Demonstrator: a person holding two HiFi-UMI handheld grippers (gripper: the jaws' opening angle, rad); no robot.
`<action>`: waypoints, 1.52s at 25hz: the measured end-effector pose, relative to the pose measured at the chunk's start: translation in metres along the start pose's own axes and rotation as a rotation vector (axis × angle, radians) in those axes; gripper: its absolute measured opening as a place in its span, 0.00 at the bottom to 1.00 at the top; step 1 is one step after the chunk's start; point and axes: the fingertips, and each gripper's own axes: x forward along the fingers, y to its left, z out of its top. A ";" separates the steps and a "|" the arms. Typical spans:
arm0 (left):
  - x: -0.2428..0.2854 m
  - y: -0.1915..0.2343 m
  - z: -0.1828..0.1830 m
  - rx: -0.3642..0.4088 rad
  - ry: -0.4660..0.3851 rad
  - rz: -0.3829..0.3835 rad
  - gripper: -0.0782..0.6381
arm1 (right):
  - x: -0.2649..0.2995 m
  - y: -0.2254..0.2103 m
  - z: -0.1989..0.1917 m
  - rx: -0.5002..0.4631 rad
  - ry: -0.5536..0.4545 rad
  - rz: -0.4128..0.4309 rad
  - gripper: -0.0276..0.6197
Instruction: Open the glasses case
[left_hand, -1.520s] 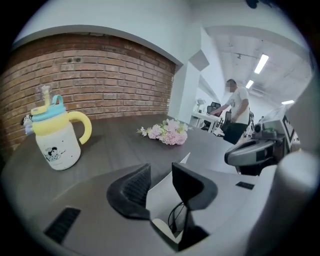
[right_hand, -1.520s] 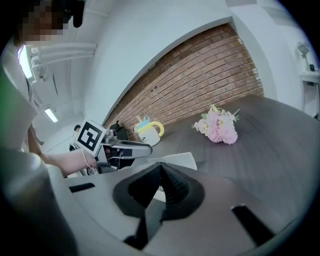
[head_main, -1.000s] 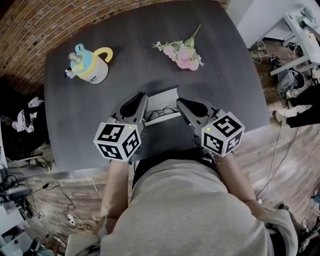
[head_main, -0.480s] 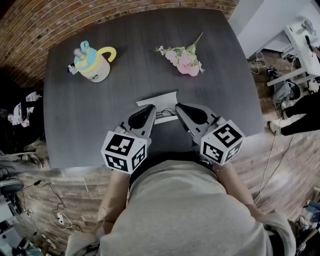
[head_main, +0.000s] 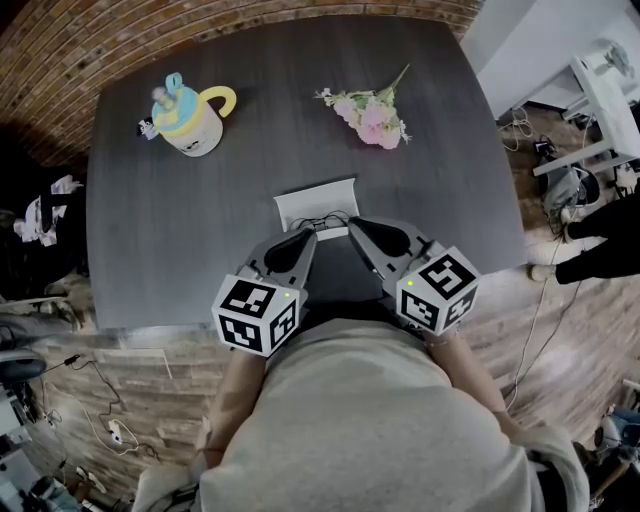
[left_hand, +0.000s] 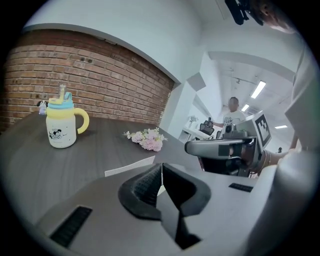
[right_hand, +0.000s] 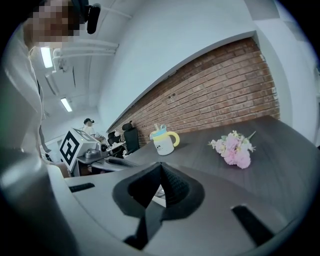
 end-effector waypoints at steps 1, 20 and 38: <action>0.000 -0.001 -0.003 -0.002 0.006 0.001 0.15 | 0.000 0.000 -0.002 0.005 0.005 -0.003 0.05; -0.005 0.000 -0.021 -0.012 0.051 0.008 0.15 | 0.000 0.011 -0.028 0.063 0.054 0.005 0.05; -0.005 -0.008 -0.027 -0.006 0.067 -0.012 0.15 | -0.005 0.015 -0.029 0.049 0.030 0.011 0.05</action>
